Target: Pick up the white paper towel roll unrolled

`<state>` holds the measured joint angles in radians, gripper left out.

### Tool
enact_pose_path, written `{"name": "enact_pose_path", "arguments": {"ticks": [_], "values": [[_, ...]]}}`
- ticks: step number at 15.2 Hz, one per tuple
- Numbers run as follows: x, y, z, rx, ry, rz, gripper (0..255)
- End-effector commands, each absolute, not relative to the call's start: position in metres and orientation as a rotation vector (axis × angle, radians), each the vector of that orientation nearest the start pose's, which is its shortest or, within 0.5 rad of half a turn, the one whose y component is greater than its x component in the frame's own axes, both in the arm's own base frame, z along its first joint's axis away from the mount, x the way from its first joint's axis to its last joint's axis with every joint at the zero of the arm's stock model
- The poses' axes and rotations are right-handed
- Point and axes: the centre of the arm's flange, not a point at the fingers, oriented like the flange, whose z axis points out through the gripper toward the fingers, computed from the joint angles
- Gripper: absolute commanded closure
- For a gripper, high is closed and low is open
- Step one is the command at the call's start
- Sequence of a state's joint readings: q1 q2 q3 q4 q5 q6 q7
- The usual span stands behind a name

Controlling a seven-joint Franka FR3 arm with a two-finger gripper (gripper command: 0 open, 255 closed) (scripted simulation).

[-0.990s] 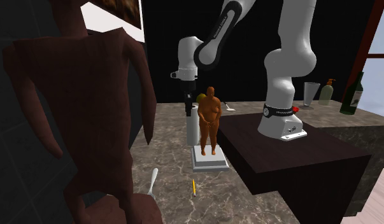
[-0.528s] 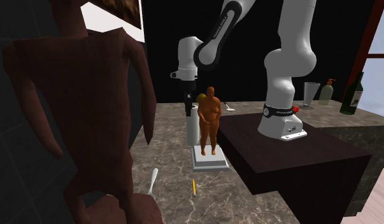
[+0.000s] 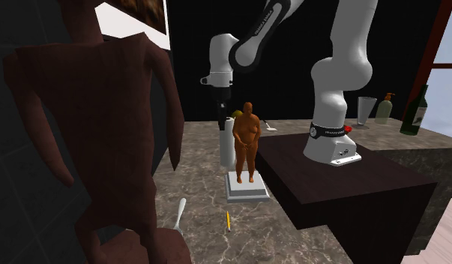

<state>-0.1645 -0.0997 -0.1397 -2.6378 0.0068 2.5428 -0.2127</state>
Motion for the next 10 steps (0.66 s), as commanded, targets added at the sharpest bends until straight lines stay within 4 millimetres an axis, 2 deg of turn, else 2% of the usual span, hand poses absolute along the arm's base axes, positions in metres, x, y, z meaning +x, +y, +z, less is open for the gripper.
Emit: {"name": "enact_pose_path", "arguments": {"ticks": [1, 8, 10], "values": [[0.405, -0.126, 0.290, -3.122, 0.150, -0.011, 255], [0.405, -0.126, 0.327, -3.122, 0.150, -0.011, 255], [0.405, -0.126, 0.328, -3.122, 0.150, -0.011, 255]]}}
